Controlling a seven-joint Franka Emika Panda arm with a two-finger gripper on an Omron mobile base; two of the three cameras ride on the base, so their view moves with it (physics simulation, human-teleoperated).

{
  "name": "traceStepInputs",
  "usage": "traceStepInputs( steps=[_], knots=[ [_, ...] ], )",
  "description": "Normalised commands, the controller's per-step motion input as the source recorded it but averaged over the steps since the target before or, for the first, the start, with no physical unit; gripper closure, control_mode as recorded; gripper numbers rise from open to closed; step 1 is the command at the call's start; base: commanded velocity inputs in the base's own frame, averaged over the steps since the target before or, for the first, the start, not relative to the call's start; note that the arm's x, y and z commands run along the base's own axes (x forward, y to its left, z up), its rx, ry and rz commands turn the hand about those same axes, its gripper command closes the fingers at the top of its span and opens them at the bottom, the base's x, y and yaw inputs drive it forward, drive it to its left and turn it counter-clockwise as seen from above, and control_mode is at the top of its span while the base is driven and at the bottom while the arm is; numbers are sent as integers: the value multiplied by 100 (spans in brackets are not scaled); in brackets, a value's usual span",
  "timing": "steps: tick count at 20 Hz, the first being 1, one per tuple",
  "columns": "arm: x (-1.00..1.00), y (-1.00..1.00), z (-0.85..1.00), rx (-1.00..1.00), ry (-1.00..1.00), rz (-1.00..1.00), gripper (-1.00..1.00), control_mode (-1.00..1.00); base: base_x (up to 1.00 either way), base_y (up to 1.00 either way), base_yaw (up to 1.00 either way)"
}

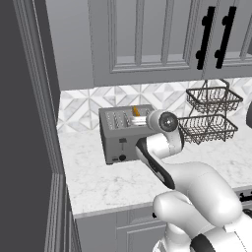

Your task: Start the toaster. Once the lever pops up, take the bread to the plate on the dining counter.

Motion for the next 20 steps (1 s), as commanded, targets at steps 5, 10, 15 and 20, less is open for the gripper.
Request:
traceStepInputs(
  steps=[5,10,15,20],
  knots=[
    [0,0,0,0,0,0,-100,-100,0,0,0],
    [0,0,0,0,0,0,-100,-100,0,0,0],
    [0,0,0,0,0,0,-100,-100,0,0,0],
    [0,0,0,0,0,0,-100,-100,0,0,0]
  ],
)
